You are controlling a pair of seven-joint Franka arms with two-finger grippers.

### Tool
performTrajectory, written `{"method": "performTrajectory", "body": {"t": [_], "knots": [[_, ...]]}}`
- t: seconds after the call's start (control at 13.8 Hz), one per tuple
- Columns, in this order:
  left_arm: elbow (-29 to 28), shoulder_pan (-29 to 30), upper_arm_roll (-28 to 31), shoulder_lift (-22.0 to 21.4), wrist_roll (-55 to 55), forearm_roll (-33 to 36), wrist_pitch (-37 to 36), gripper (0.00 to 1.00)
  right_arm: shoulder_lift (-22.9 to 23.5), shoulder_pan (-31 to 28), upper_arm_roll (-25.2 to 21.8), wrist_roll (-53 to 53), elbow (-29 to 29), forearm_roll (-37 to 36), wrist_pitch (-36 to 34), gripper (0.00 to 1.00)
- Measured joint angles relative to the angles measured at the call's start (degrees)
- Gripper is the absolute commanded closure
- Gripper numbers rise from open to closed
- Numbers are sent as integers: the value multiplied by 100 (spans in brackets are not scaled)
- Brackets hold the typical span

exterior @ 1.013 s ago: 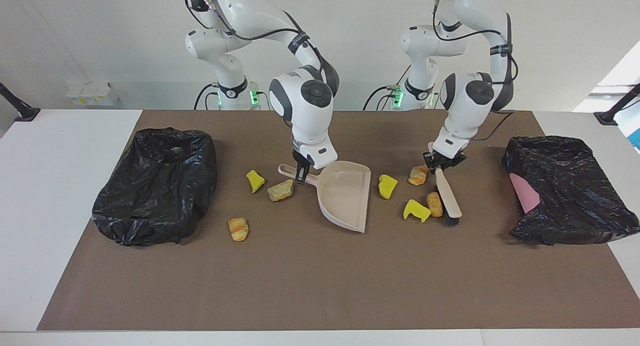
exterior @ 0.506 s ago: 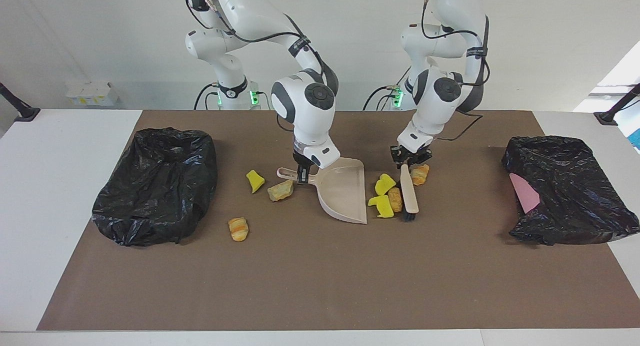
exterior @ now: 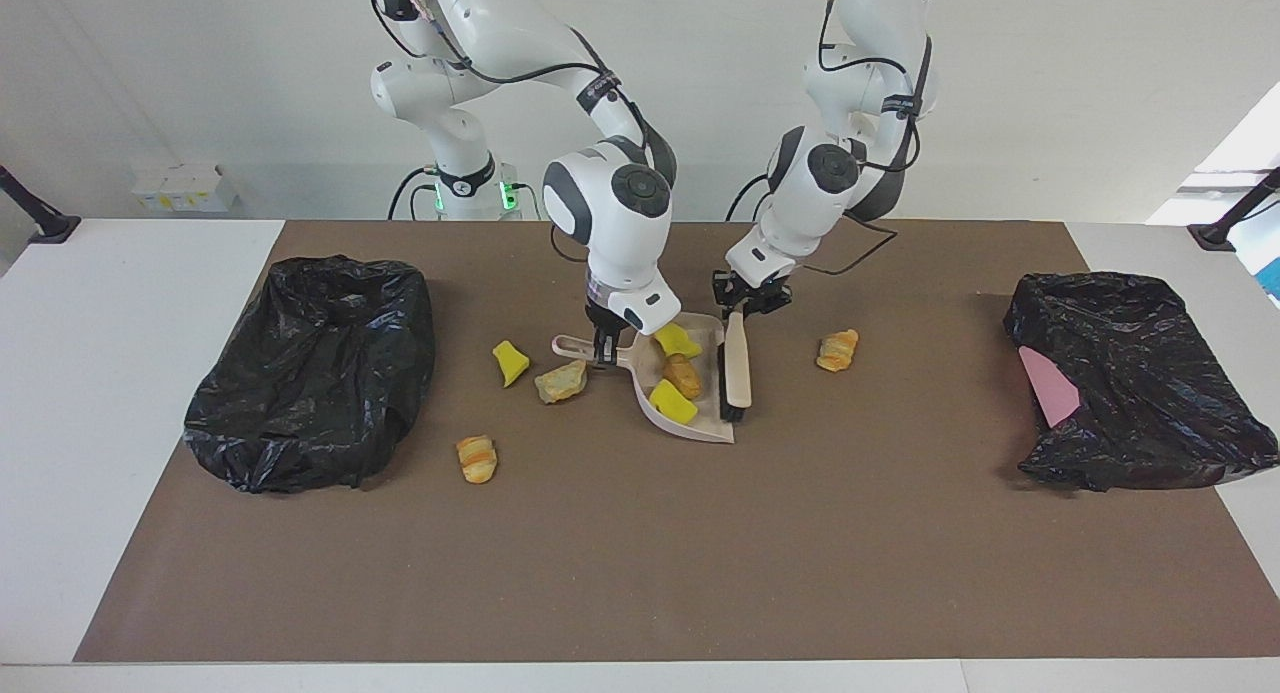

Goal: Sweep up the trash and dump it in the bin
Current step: 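Sweep the debris into the dustpan with the left gripper's brush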

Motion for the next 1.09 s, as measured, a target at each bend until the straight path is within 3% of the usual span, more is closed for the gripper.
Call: {"method": "performTrajectory", "body": {"t": [0.43,0.8,1.09], "knots": [[225,405,189,-233,-122,-24,-723,100,-10,5,0,-9,0,-17,10,100],[173,1103,244,-684,-1009,939,-1741,100,-11,100,35,-148,8,-87,159,100],[-306,1222,239,-1001,-2370,1590,-1891,100,-11,140,40,-526,4,-135,289,100]]}}
